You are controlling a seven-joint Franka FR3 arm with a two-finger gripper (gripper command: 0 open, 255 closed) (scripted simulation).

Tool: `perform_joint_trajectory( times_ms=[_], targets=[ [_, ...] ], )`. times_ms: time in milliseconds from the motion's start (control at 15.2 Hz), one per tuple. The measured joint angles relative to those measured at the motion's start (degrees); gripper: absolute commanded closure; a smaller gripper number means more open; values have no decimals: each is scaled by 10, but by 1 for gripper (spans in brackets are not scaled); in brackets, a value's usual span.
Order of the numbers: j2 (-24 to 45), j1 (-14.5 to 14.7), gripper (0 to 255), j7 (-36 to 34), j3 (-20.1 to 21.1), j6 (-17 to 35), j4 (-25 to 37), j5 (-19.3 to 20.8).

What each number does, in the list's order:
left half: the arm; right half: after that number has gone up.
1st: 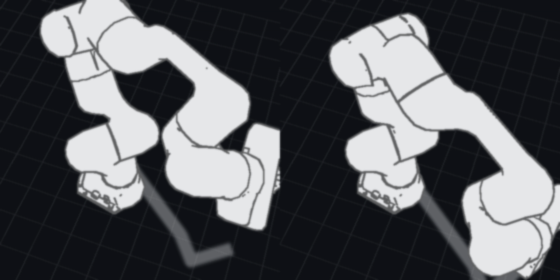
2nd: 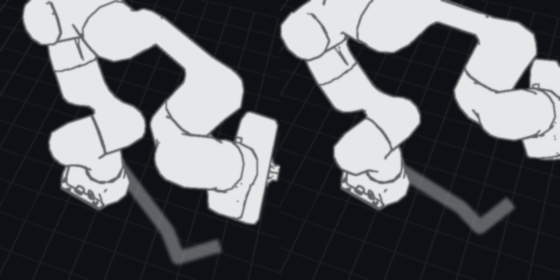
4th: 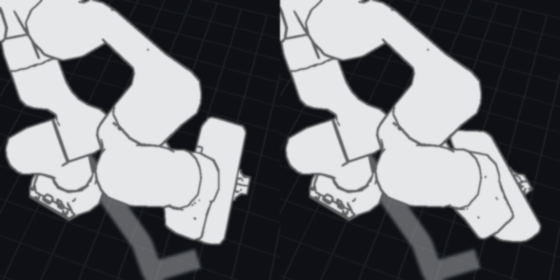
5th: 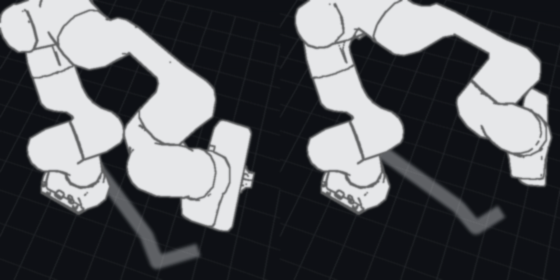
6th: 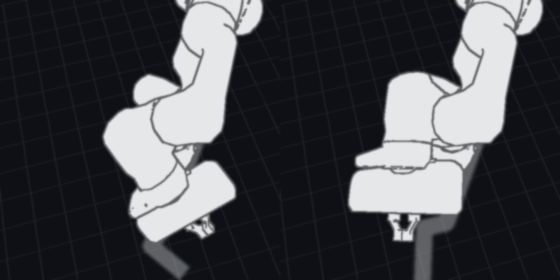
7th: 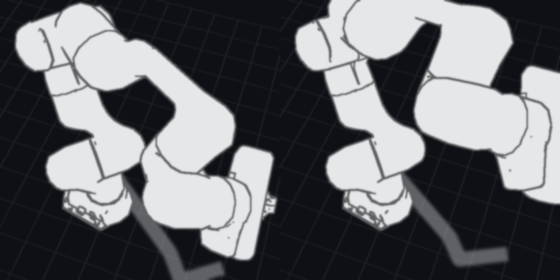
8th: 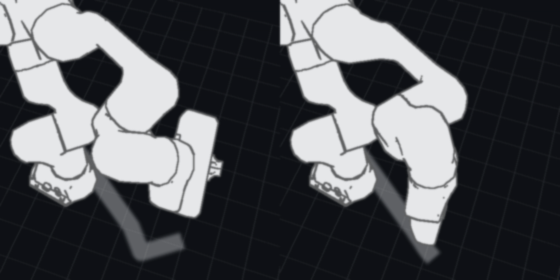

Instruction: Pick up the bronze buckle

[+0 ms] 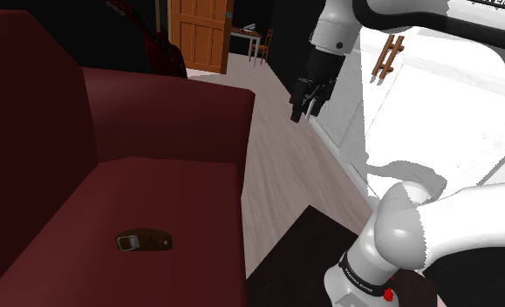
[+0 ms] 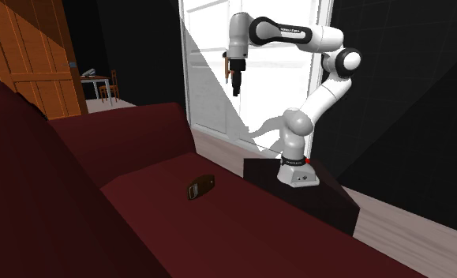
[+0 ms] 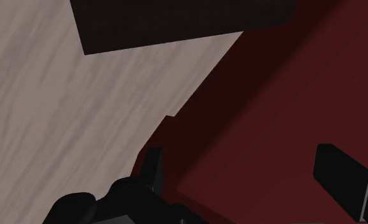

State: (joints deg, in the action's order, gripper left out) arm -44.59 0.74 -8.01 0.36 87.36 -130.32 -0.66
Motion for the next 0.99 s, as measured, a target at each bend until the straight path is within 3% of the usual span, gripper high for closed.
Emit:
perform_joint_trajectory(
  times_ms=[330, 990],
  targets=[
    [22, 18, 0, 2, 19, 38, -17, -13],
    [141, 76, 0, 2, 92, 172, -32, -50]
  ],
)
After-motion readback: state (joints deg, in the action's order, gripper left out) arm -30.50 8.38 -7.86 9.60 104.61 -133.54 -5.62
